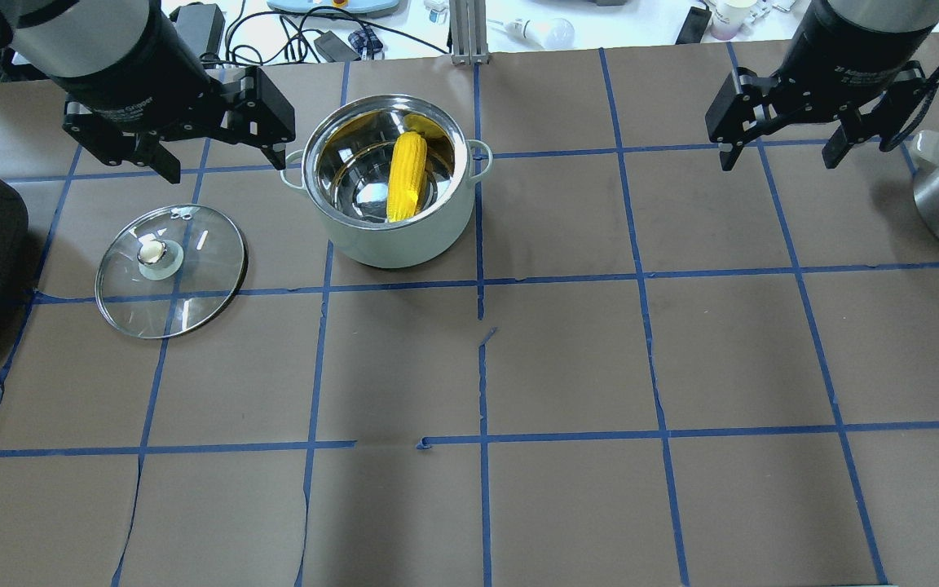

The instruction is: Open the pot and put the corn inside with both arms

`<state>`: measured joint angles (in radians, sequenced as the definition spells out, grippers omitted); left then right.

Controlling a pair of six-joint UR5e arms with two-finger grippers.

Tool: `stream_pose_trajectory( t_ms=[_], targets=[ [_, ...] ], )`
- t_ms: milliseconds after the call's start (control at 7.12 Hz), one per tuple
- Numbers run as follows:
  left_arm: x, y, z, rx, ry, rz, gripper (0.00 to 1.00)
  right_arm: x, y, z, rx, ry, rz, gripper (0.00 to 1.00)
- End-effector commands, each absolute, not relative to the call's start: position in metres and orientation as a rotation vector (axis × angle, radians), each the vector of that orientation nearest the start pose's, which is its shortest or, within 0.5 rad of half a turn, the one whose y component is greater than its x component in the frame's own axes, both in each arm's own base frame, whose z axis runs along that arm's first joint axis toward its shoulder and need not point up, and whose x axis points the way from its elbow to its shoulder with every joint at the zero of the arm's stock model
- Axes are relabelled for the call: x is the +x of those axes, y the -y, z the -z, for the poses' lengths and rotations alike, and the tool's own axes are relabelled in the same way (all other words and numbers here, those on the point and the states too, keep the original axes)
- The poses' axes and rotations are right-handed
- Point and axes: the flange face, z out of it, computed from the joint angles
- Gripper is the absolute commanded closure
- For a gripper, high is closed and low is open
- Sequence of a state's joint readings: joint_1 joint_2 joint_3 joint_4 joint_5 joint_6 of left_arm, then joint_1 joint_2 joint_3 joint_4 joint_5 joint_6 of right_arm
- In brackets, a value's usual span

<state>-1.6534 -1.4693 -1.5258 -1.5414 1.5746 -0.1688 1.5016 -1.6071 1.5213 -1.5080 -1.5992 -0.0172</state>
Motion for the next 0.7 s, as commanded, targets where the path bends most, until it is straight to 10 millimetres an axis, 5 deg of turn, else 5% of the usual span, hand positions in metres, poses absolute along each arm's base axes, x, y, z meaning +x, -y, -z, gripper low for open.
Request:
stream_pose_trajectory(
  t_ms=[0,561],
  targets=[
    [-0.1666,0.4474,-0.5639,-0.142,-3.132,0.285,0.00,0.1043,0.4745,-0.5378,0.067,-3.128,0.089,0.00],
    [-0.1640,0.4488,-0.5709,-0.151,-3.132,0.309,0.00,0.1108,0.4747,-0.5358,0.076,-3.085,0.074,0.00]
  ],
)
